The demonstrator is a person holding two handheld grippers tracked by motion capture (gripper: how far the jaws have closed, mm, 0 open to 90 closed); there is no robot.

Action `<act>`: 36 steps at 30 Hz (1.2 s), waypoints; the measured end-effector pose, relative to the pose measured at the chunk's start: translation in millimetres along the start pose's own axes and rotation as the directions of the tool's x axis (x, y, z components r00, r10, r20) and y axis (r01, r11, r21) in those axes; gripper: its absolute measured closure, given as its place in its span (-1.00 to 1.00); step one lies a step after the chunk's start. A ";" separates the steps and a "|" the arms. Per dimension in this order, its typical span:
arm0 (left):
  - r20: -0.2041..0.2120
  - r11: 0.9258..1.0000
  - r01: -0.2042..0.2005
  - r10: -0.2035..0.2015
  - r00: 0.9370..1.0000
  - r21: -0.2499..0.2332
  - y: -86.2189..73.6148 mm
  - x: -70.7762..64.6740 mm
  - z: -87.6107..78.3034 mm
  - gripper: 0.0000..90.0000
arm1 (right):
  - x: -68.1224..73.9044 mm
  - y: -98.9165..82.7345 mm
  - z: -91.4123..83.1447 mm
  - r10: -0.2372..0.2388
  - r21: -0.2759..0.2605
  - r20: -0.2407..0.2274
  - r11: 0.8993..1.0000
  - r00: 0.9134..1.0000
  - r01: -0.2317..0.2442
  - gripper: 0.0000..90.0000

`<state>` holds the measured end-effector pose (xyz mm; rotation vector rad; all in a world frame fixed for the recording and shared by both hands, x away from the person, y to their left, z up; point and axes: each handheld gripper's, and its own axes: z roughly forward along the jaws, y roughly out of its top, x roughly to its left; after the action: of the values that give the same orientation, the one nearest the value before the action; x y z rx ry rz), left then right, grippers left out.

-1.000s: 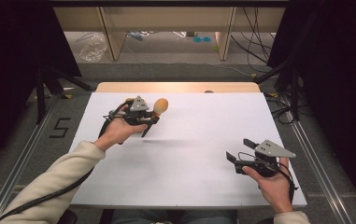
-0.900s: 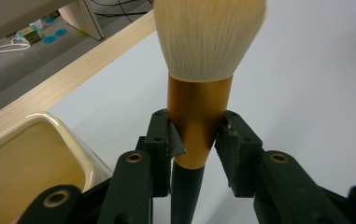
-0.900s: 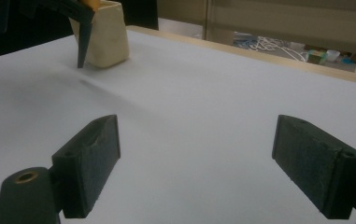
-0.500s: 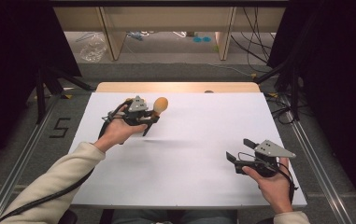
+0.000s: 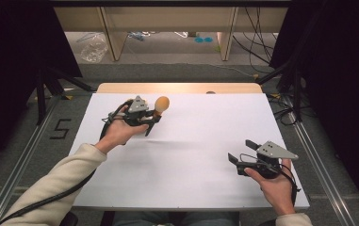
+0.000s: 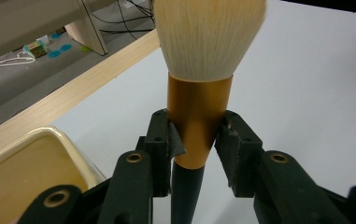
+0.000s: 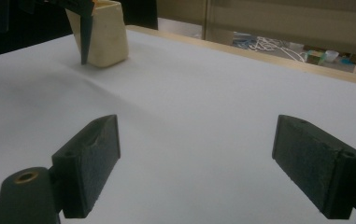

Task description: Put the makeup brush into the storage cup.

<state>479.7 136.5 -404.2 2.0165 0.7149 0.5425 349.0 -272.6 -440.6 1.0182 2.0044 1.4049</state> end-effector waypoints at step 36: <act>-0.017 0.997 0.029 -0.031 0.999 -0.073 -4.8 2.6 -4.8 0.48 | 0.4 0.2 -1.0 0.002 0.020 0.003 1.000 1.000 -0.002 -0.64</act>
<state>477.3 143.2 -405.7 1.9323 0.7252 0.5627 348.1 -272.9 -440.0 1.0299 2.0200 1.3862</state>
